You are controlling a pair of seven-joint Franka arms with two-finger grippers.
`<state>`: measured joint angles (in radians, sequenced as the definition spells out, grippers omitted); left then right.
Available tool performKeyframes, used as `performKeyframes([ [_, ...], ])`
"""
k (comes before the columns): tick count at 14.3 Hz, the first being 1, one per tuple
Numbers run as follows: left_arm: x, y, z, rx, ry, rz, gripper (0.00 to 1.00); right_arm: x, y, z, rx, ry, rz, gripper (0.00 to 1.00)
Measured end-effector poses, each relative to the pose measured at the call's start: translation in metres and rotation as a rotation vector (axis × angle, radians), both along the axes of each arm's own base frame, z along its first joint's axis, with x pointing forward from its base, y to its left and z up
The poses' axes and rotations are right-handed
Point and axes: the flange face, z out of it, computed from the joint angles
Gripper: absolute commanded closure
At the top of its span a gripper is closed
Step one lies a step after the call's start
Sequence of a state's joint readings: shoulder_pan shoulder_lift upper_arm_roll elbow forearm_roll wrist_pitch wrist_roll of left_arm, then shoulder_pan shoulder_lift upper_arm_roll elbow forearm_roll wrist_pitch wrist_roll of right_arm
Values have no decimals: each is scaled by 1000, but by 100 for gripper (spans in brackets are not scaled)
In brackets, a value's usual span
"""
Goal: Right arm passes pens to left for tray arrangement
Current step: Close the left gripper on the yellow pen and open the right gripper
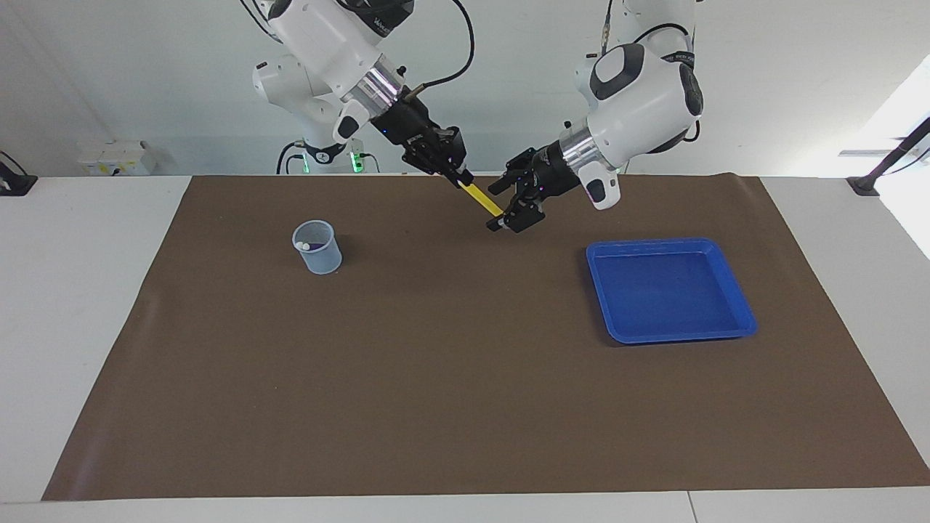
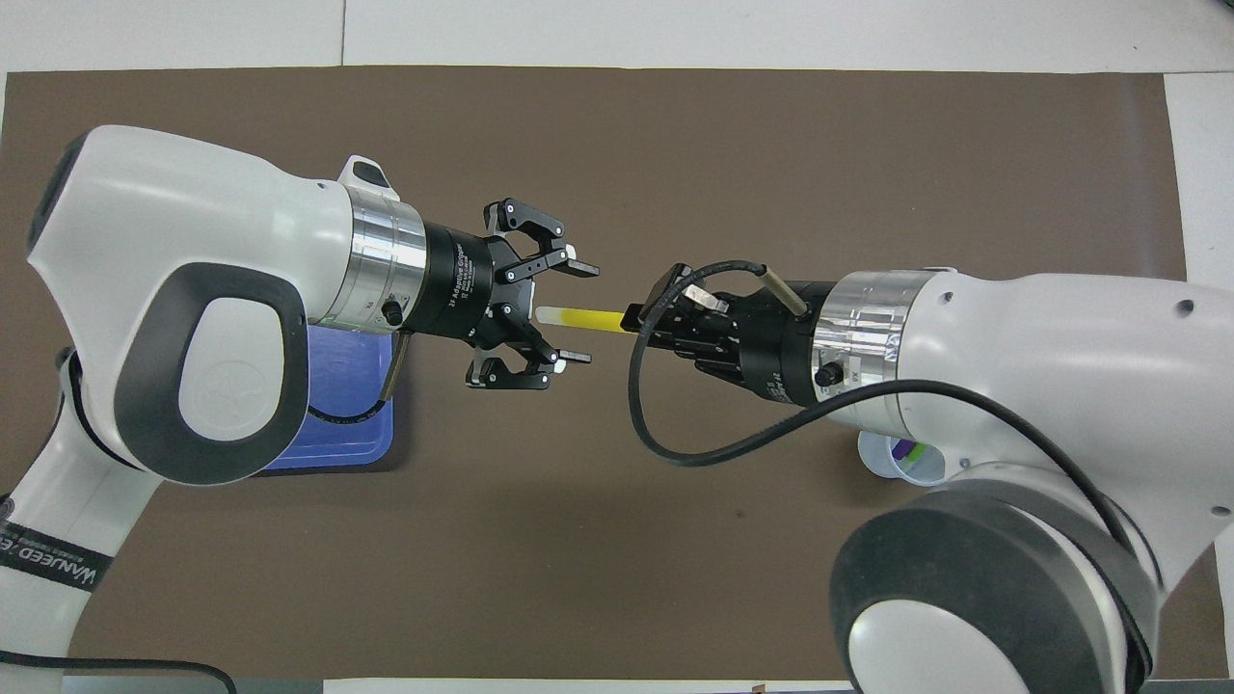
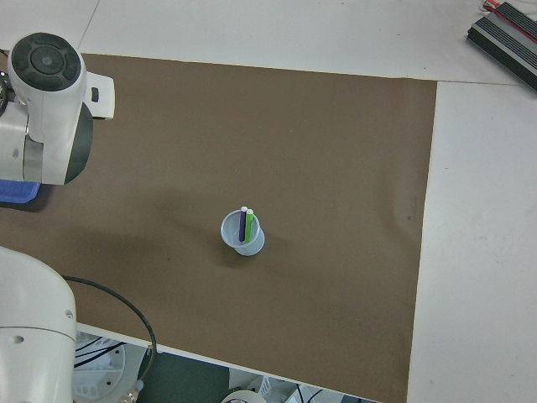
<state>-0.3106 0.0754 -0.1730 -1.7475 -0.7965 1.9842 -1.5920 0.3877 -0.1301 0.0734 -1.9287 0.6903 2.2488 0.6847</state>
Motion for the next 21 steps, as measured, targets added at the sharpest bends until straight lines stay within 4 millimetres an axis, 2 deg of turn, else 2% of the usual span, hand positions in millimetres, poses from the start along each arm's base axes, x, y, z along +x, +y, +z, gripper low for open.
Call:
performKeyframes([
  [4, 0, 0, 0, -2, 1, -2, 47, 0, 0, 0, 0, 0, 0, 100],
  [7, -1, 0, 1, -2, 0, -2, 61, 0, 0, 0, 0, 0, 0, 100],
  [9, 0, 0, 1, -2, 0, -2, 77, 0, 0, 0, 0, 0, 0, 100],
  [11, 0, 1, 1, -3, -1, -1, 100, 0, 0, 0, 0, 0, 0, 100],
  [17, -3, 1, 5, -4, -6, -14, 100, 2, -3, 2, 5, -11, -14, 100],
  [18, -3, 2, 5, -4, -7, -14, 100, 2, -3, 2, 6, -12, -14, 73],
  [19, -3, 2, 5, -4, -8, -13, 100, 2, -3, 2, 6, -12, -14, 40],
  [20, -2, 3, 6, -5, -11, -10, 100, 2, -3, 2, 6, -12, -14, 12],
  [21, -2, 4, 8, -6, -15, -5, 100, 2, -2, 1, 5, -10, -13, 0],
])
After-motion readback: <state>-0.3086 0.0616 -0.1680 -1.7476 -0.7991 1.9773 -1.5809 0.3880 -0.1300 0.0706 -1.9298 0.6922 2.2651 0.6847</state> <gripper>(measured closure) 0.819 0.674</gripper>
